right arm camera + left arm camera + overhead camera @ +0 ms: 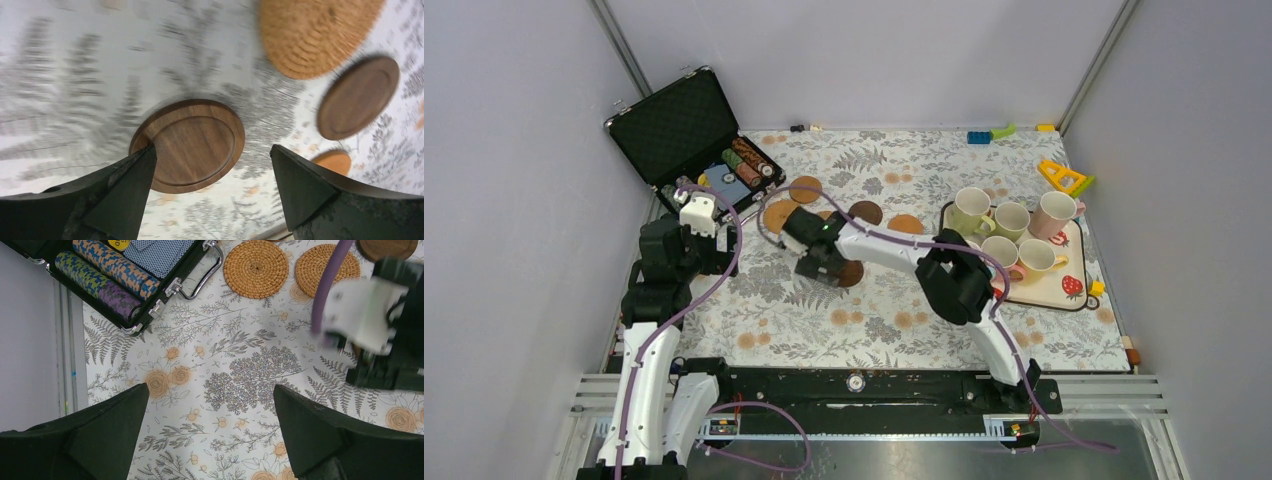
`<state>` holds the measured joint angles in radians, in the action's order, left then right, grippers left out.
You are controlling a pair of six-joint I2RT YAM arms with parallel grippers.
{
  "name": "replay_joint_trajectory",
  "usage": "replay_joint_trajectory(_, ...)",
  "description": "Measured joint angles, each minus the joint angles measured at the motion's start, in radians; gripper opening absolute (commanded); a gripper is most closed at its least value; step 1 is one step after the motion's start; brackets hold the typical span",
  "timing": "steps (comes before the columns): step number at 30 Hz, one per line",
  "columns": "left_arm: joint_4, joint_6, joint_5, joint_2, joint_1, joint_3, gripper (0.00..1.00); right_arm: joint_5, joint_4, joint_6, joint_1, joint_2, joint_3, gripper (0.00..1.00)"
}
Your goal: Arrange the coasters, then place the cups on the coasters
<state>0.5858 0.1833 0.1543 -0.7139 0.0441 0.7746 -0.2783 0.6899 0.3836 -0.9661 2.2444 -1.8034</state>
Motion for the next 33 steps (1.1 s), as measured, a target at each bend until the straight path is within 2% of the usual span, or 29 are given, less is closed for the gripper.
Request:
replay_joint_trajectory(4,-0.003,0.000,0.000,0.004,0.002,0.000,0.99,0.027,0.010,-0.018,-0.102,0.015,-0.032,0.94)
replay_joint_trajectory(7,-0.003,0.004,-0.019,0.016,0.013,0.000,0.99,0.025,0.060,-0.037,-0.153,0.082,-0.150,0.94)
replay_joint_trajectory(11,-0.021,0.005,-0.065,0.028,0.032,0.000,0.99,0.009,0.129,-0.045,-0.156,0.178,-0.333,0.95)
replay_joint_trajectory(14,-0.047,0.004,-0.067,0.028,0.032,0.000,0.99,-0.019,0.167,-0.030,-0.143,0.180,-0.365,0.95)
replay_joint_trajectory(22,-0.040,0.000,-0.026,0.025,0.017,-0.009,0.99,-0.025,0.163,-0.014,-0.043,0.090,-0.350,0.96)
replay_joint_trajectory(28,-0.034,-0.001,-0.019,0.025,0.017,-0.014,0.99,-0.034,0.097,-0.016,0.113,-0.045,-0.223,0.97)
replay_joint_trajectory(33,-0.034,-0.008,-0.022,0.025,0.017,-0.014,0.99,-0.087,0.068,-0.024,0.210,-0.026,-0.192,0.97)
